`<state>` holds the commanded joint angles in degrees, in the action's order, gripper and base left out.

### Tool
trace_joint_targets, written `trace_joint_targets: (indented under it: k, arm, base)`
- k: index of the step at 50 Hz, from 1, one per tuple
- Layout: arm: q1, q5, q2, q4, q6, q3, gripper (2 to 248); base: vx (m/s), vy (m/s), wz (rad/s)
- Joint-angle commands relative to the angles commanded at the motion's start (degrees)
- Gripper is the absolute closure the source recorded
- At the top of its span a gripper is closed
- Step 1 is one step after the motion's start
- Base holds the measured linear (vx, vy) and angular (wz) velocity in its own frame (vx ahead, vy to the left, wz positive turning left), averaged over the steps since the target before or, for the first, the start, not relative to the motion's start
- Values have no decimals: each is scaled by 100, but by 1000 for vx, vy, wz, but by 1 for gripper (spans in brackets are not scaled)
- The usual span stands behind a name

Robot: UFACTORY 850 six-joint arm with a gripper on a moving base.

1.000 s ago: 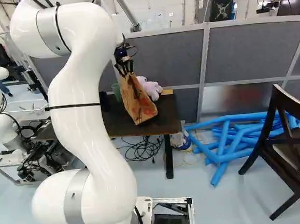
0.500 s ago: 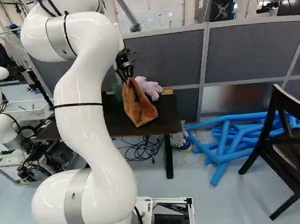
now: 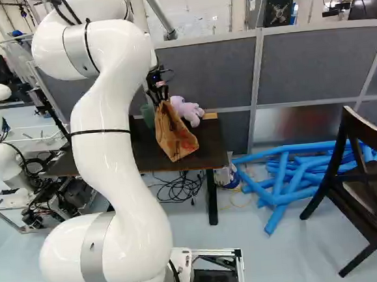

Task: Pick up the bag on the ground and place it on the table

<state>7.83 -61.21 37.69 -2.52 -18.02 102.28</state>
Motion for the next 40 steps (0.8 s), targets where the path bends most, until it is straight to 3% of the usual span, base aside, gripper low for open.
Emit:
trace_joint_targets:
  k: [7, 8, 12, 13, 17, 18, 23, 24, 28, 29, 33, 34, 39, 40]
  arm:
    - [0, 0, 0, 0, 0, 0, 223]
    - [0, 0, 0, 0, 0, 0, 193]
    - [0, 0, 0, 0, 0, 0, 193]
    - [0, 0, 0, 0, 0, 0, 160]
    - [0, 0, 0, 0, 0, 0, 160]
    - [0, 0, 0, 0, 0, 0, 125]
    - [0, 0, 0, 0, 0, 0, 125]
    - [0, 0, 0, 0, 0, 0, 89]
    - [0, 0, 0, 0, 0, 0, 89]
    - [0, 0, 0, 0, 0, 0, 53]
    - [0, 0, 0, 0, 0, 0, 53]
    - [0, 0, 0, 0, 0, 0, 16]
    - [0, 0, 0, 0, 0, 0, 16]
    - [0, 0, 0, 0, 0, 0, 3]
  base:
    - [0, 0, 0]
    - [0, 0, 0]
    - [0, 0, 0]
    - [0, 0, 0]
    - [0, 0, 0]
    - [0, 0, 0]
    - [0, 0, 0]
    - [0, 0, 0]
    - [0, 0, 0]
    - [0, 0, 0]
    - [0, 0, 0]
    - [0, 0, 0]
    - [0, 0, 0]
    - [0, 0, 0]
